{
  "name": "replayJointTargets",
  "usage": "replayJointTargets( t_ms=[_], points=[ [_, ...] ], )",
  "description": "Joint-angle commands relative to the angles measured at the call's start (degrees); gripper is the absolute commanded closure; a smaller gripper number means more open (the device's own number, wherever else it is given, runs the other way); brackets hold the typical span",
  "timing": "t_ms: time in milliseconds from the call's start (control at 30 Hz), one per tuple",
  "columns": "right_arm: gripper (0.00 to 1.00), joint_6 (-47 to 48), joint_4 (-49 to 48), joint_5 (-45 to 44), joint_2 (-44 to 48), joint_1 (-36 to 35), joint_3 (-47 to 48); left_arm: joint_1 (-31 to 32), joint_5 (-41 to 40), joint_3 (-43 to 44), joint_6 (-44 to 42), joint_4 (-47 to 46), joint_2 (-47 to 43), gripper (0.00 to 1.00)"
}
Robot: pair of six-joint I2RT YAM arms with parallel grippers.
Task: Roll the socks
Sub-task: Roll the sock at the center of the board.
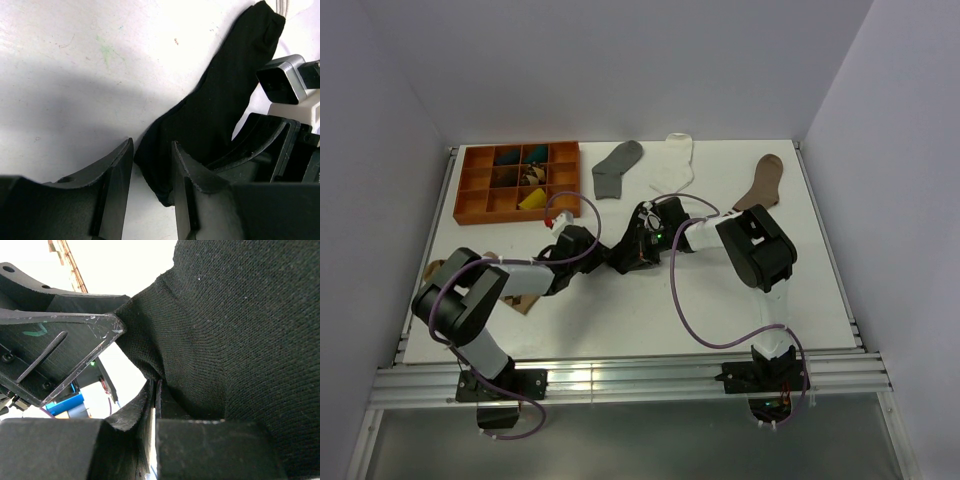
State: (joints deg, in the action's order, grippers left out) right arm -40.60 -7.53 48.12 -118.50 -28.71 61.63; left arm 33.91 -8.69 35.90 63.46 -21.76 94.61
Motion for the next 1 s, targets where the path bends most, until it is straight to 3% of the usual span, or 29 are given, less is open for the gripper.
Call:
replayJointTargets(
  t_ms=[0, 333, 567, 967],
  points=[
    [1.0, 2.1, 2.61, -3.47, -1.12, 0.23, 1.39, 0.28, -1.42, 2.16, 1.57, 3.11, 0.4, 0.59],
    [1.0, 3.15, 3.13, -4.08, -1.21, 0.14, 1.57, 0.28, -1.86, 4.79, 1.49, 7.96, 0.93, 0.76],
    [1.0, 2.99, 1.91, -4.0, -1.03, 0.06, 1.13, 0.28, -1.68, 9.26, -0.44, 14.01, 1.98, 1.0],
    [0.95, -1.15, -3.9, -5.93, -0.07, 0.14, -2.47, 0.37, -3.53, 24.28, -5.62, 37.83, 8.65, 1.0]
  ],
)
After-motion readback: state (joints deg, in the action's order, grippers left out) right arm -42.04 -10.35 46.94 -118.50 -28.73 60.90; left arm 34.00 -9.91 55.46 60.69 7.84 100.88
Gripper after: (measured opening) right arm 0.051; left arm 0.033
